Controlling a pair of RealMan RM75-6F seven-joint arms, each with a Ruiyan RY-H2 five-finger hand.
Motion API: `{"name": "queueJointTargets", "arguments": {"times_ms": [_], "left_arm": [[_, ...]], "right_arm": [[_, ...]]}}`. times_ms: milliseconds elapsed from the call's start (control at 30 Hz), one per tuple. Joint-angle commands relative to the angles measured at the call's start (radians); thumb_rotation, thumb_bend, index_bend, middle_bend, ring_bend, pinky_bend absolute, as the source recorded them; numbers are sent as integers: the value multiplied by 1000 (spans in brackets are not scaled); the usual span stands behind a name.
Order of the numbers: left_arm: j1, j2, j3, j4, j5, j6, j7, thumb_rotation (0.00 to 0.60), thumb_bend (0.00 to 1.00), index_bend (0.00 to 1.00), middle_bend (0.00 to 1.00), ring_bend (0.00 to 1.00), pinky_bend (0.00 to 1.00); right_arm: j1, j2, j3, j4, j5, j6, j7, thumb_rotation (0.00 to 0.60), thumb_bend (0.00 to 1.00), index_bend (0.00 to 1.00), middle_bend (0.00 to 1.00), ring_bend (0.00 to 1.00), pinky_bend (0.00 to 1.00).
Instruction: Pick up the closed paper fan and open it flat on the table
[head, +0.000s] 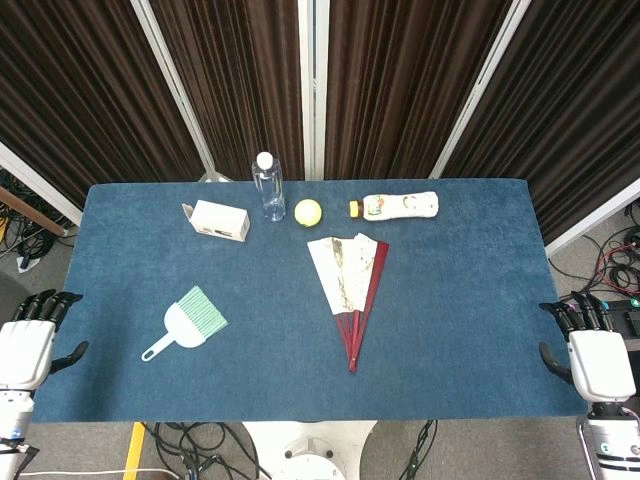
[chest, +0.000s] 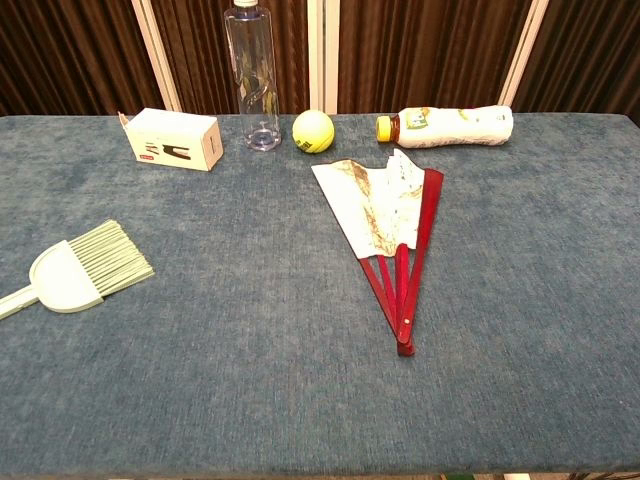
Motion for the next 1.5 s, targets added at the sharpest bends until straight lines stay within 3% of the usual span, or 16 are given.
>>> {"name": "queueJointTargets", "arguments": {"times_ms": [33, 433, 667, 800, 1000, 1200, 1500], "left_arm": [[-3, -3, 3, 2, -1, -7, -2, 600, 205, 217, 219, 141, 175], [2, -4, 4, -2, 9, 8, -10, 600, 205, 218, 219, 141, 175], [5, -10, 6, -1, 26, 23, -24, 600, 204, 218, 219, 141, 175], [8, -10, 8, 2, 34, 32, -33, 600, 205, 217, 219, 141, 176], [10, -15, 7, 10, 36, 35, -46, 600, 205, 218, 219, 141, 175], [12, -16, 8, 17, 29, 32, -66, 600, 204, 218, 219, 140, 175], [19, -21, 11, 25, 21, 29, -85, 600, 203, 218, 219, 141, 176]], "right_arm": [[1, 1, 0, -1, -1, -2, 1, 600, 248, 246, 277, 77, 82], [26, 12, -10, -3, -43, -27, 34, 600, 248, 246, 277, 78, 82], [203, -31, 11, 32, -100, -244, 73, 600, 249, 262, 300, 79, 82], [336, -132, 48, 105, -79, -402, 64, 600, 184, 281, 307, 80, 82], [473, -320, 88, 263, -42, -526, 59, 600, 55, 303, 317, 80, 82], [569, -498, 102, 472, -27, -574, 58, 600, 34, 343, 333, 80, 82], [633, -687, 73, 733, -53, -542, 140, 600, 27, 386, 353, 80, 82]]}}
